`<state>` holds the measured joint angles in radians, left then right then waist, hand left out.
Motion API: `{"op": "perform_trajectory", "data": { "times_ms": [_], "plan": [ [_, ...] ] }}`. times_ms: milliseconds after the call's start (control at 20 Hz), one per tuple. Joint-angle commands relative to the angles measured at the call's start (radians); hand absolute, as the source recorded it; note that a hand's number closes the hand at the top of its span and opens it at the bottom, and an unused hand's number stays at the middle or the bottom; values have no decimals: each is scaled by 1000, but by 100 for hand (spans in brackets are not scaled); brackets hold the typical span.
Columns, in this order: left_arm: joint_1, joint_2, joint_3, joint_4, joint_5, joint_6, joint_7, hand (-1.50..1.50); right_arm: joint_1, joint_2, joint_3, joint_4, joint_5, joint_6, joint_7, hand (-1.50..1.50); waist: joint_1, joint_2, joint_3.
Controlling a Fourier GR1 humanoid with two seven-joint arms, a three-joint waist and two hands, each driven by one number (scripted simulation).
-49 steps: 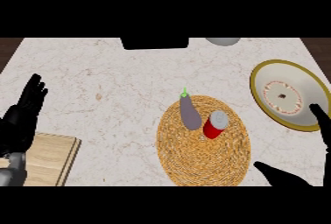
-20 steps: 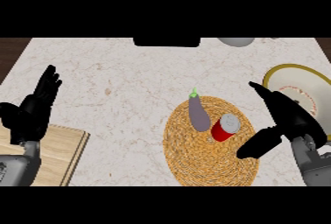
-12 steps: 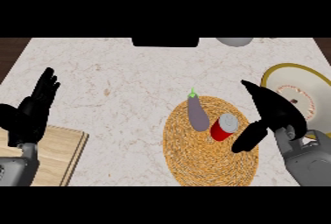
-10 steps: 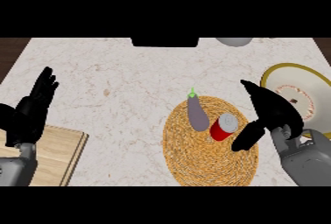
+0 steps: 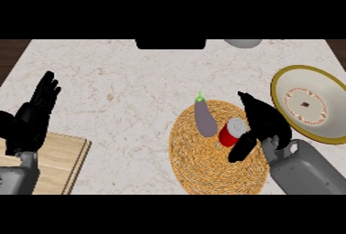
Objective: Pick the can from the placemat and place it in the bowl
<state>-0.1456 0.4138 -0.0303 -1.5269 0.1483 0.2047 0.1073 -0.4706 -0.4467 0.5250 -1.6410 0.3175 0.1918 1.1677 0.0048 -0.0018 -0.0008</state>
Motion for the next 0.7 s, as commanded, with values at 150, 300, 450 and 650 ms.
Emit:
{"op": "perform_trajectory", "data": {
  "times_ms": [150,300,450,650],
  "plan": [
    [13,-11,17,-30,-12,-6,30,0,27,74,6,9,49,29,166,-150,-3,0,0],
    [75,-16,16,-68,-24,-15,-11,0,18,98,3,61,83,30,149,-150,3,0,0],
    [26,9,64,-7,0,-52,-28,0,81,81,9,54,136,0,101,-150,-7,0,0],
    [-2,2,67,-4,-15,-50,9,0,102,111,-12,98,149,14,73,-150,-8,0,0]
  ]
}}
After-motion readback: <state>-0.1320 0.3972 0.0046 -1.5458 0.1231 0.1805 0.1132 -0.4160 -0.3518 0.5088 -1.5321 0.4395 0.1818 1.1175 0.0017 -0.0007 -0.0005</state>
